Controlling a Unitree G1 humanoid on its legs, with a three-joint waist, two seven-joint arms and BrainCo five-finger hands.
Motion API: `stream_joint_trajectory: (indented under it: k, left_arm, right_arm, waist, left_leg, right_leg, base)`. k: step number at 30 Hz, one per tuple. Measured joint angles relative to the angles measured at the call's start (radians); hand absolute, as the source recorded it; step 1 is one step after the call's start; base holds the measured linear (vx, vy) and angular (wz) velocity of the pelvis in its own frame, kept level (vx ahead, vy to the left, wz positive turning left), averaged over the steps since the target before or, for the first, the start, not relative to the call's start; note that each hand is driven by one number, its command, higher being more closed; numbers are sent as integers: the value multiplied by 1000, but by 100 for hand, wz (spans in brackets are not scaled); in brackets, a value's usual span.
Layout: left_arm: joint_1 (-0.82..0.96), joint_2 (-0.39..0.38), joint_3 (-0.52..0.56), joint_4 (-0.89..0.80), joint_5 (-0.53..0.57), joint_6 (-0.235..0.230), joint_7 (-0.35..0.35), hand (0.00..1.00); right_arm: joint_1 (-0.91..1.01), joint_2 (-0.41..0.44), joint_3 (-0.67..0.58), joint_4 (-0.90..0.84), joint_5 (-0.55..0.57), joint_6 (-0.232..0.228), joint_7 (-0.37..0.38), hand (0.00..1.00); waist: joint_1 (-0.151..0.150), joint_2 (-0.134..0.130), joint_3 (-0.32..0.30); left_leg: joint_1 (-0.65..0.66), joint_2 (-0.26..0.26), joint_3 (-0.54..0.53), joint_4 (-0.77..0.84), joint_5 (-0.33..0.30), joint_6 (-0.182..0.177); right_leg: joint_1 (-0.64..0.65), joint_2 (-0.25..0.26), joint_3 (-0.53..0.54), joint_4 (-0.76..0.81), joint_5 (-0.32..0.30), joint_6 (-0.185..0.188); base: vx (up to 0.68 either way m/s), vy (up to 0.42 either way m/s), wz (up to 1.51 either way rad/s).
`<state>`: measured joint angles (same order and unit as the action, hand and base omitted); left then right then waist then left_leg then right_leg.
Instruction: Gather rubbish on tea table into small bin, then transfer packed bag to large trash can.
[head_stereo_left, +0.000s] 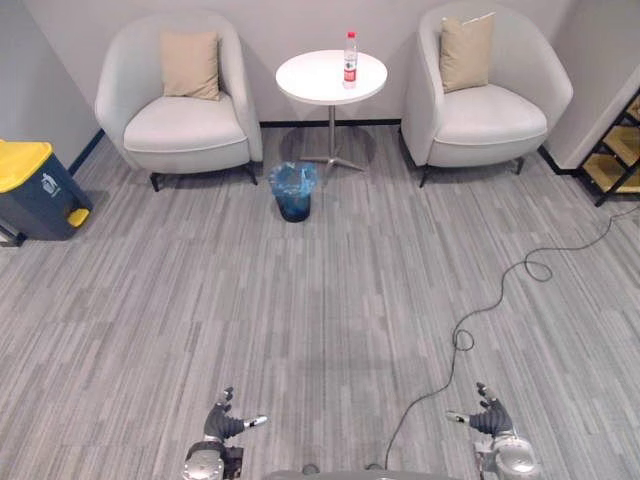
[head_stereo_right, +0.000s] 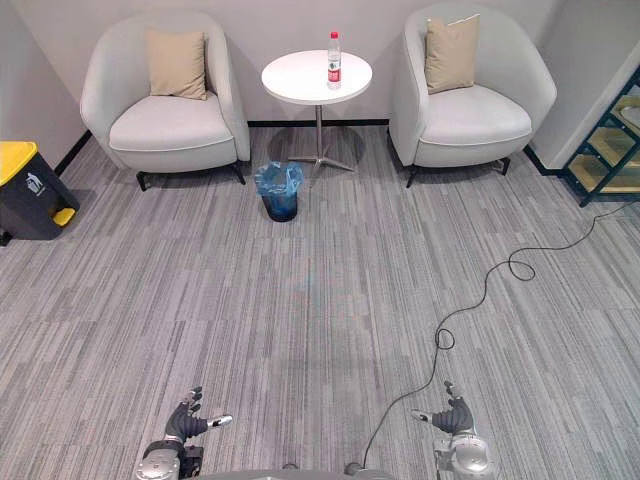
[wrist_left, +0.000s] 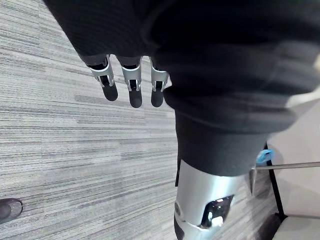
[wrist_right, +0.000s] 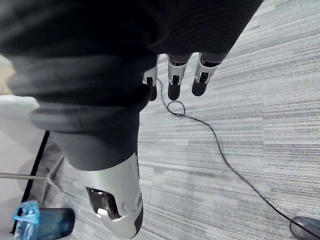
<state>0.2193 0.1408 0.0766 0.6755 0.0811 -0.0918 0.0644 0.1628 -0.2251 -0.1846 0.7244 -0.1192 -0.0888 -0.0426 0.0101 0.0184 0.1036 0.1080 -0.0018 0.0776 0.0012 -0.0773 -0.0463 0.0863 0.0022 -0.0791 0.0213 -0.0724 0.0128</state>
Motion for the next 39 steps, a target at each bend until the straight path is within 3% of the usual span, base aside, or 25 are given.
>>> stream_joint_trajectory:
  k: [17,24,27,29,32,34,37,38,39]
  left_arm:
    - [19,-3,38,4,-11,1,2,0]
    - [13,-14,46,0,-20,1,4,0]
    - [14,-19,46,-14,-32,1,4,0]
    - [15,-16,46,-46,-32,2,6,0]
    - [3,-4,35,-47,-33,13,18,0]
    - [-16,7,32,-48,-41,18,31,0]
    - [-45,19,32,-48,-51,18,32,0]
    - [-62,20,33,-46,-51,18,32,0]
    - [-79,20,26,-45,-51,18,31,0]
  right_arm:
    - [-1,5,-11,8,70,17,-2,0]
    - [-34,17,-12,10,71,25,-20,0]
    - [-59,18,-12,34,71,27,-22,0]
    - [-55,22,-11,46,71,32,-22,0]
    - [-65,27,3,46,71,35,-22,0]
    - [-65,24,5,46,73,38,-22,0]
    - [-70,22,5,47,80,39,-24,0]
    - [-71,22,4,47,80,39,-25,0]
    - [-66,21,0,46,81,39,-31,0]
  waist:
    - [-20,6,1]
    - [-19,20,13]
    - [2,25,23]
    - [3,11,41]
    - [-2,-2,76]
    - [-10,5,105]
    - [-45,8,127]
    - [-54,8,138]
    - [-67,7,134]
  left_leg:
    - [5,6,40,2,-1,1]
    - [-49,28,81,39,-27,35]
    - [-101,37,104,132,-87,44]
    - [-110,20,101,202,-148,57]
    - [-86,17,90,239,-206,91]
    - [-34,37,80,240,-240,79]
    - [21,78,47,200,-265,43]
    - [54,104,29,178,-271,16]
    - [88,140,7,139,-270,-6]
  right_leg:
    - [-6,7,25,-10,13,-12]
    - [-61,30,61,0,26,-16]
    - [-154,24,71,157,-69,-1]
    - [-225,-20,34,361,-180,68]
    - [-374,-77,-62,681,-206,89]
    - [-432,-90,-108,662,-219,67]
    - [-495,-90,-142,426,-127,59]
    - [-513,-90,-158,332,-23,45]
    - [-504,-78,-190,273,132,35]
  base:
    - [-18,-7,-4]
    - [-26,-25,-19]
    - [-13,-8,-25]
    - [37,17,7]
    - [134,4,-2]
    - [289,-36,20]
    - [458,-124,39]
    - [573,-208,50]
    - [611,-219,49]
